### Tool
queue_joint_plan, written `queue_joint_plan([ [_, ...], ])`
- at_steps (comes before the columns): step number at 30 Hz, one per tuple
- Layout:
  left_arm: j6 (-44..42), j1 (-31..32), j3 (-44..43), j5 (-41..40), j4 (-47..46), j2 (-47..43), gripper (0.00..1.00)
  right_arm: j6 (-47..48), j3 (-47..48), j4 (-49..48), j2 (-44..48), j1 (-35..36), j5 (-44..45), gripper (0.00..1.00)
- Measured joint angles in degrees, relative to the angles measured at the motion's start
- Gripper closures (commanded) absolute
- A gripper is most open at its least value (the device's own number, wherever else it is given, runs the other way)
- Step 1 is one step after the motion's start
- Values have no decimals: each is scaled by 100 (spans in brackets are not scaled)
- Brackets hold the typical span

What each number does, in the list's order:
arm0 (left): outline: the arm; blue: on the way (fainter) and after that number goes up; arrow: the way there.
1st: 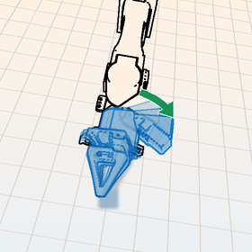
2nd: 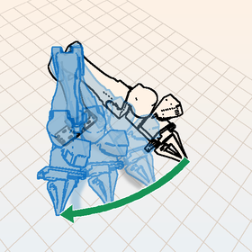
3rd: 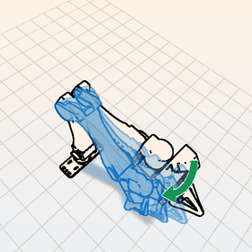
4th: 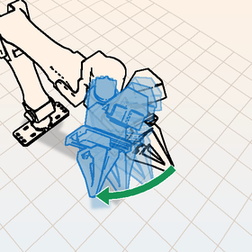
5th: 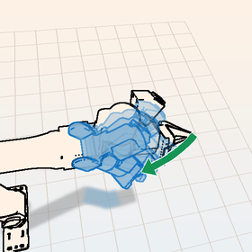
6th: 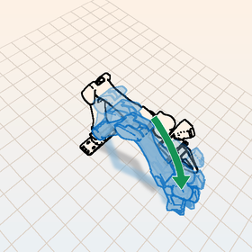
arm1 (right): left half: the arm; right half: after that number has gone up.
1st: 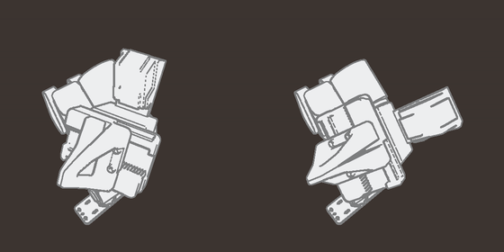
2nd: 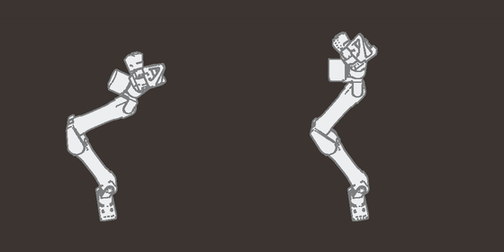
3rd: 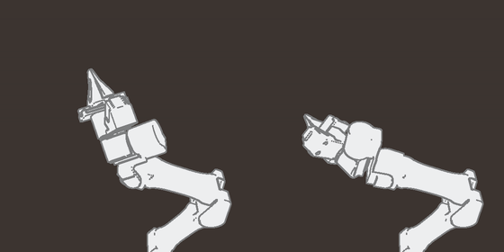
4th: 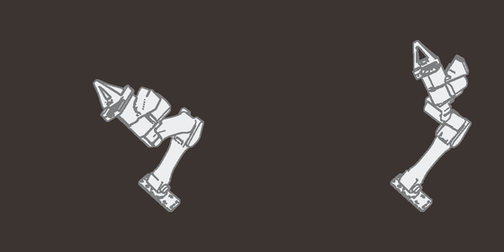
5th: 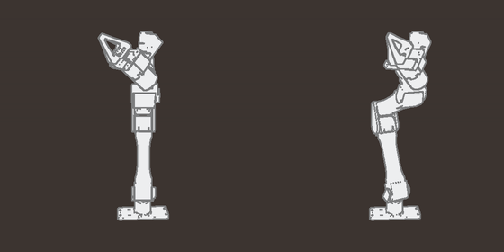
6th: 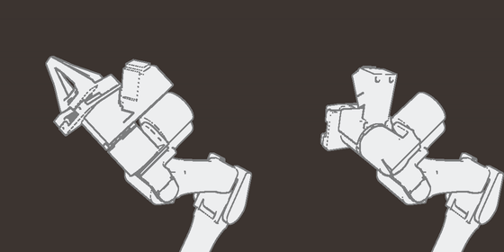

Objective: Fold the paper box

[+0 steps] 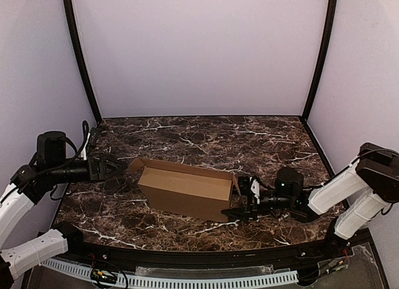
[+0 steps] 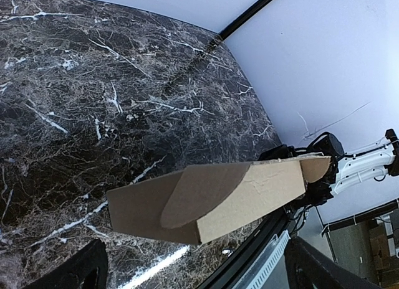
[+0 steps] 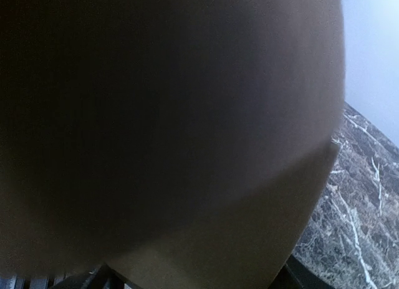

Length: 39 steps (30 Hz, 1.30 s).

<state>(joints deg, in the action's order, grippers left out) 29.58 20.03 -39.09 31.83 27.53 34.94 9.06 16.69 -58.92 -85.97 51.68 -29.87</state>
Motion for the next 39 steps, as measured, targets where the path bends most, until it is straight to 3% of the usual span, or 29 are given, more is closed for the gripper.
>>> queue_joint_plan([
  [8,4,0,90,-17,0,-90,1,136,68,-562,-660,-11,-4,16],
  [21,7,0,92,-245,-96,-26,1,-251,68,-1781,-1152,48,540,16],
  [33,-94,0,92,-450,-216,101,1,-269,63,-2100,-1250,245,839,36],
  [39,-466,0,92,-638,-413,240,2,-240,63,-2109,-1252,245,723,39],
])
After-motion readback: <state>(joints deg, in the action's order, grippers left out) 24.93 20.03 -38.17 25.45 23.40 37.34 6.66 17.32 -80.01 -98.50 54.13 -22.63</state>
